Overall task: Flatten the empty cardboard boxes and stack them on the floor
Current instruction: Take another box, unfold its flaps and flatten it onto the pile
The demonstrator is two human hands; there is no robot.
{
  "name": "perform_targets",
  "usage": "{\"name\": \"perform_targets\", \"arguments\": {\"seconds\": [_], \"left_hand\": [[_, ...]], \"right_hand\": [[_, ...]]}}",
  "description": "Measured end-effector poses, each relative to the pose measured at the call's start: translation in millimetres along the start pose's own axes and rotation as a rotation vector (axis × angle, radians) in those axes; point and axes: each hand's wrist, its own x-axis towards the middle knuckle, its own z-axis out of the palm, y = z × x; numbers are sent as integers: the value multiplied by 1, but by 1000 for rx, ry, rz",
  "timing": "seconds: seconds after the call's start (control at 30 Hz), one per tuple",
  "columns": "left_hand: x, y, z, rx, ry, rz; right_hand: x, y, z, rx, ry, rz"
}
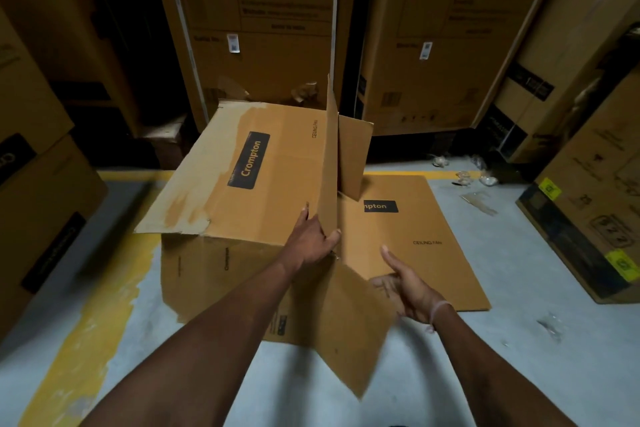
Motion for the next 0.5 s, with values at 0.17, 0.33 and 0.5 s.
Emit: {"name": "perform_targets", "arguments": {"seconds": [0.17, 0.33, 0.5], "left_hand": [[8, 16, 1, 81, -22, 41], [-12, 7, -7, 92, -4, 51], [-24, -77, 17, 257, -176, 98]], "right_hand": [[14, 4, 33, 257, -50, -47], [65, 18, 42, 24, -59, 36], [64, 6, 86, -256, -139, 91]]}}
